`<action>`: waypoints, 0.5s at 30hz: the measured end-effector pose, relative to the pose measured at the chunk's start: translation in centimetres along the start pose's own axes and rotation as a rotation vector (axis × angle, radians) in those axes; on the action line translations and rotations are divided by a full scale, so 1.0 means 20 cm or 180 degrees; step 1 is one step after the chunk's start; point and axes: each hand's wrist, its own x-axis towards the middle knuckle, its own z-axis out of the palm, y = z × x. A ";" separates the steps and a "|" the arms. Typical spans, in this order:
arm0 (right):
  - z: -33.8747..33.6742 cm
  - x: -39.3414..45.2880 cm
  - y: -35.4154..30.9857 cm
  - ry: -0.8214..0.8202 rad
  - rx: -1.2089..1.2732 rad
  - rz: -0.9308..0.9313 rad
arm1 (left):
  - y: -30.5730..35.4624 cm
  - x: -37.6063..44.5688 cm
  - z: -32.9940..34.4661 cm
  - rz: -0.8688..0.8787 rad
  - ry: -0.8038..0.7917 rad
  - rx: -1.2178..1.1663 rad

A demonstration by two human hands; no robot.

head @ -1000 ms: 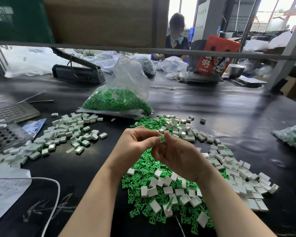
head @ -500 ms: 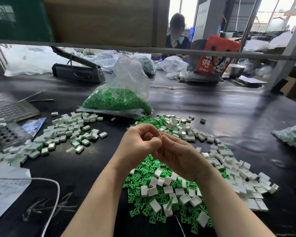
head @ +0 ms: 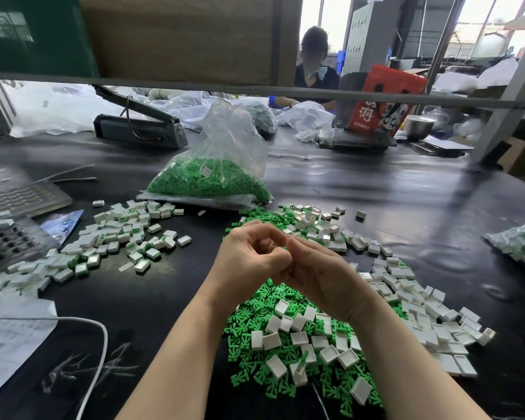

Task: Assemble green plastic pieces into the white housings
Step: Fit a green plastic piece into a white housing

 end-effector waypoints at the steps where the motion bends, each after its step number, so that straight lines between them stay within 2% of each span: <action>1: 0.00 0.00 0.00 0.0016 -0.0001 -0.0004 | 0.00 0.00 0.00 -0.0014 -0.0010 -0.0001; 15: -0.01 0.00 0.00 -0.0194 0.0292 -0.0056 | 0.05 -0.02 -0.01 0.0029 -0.0093 -0.0094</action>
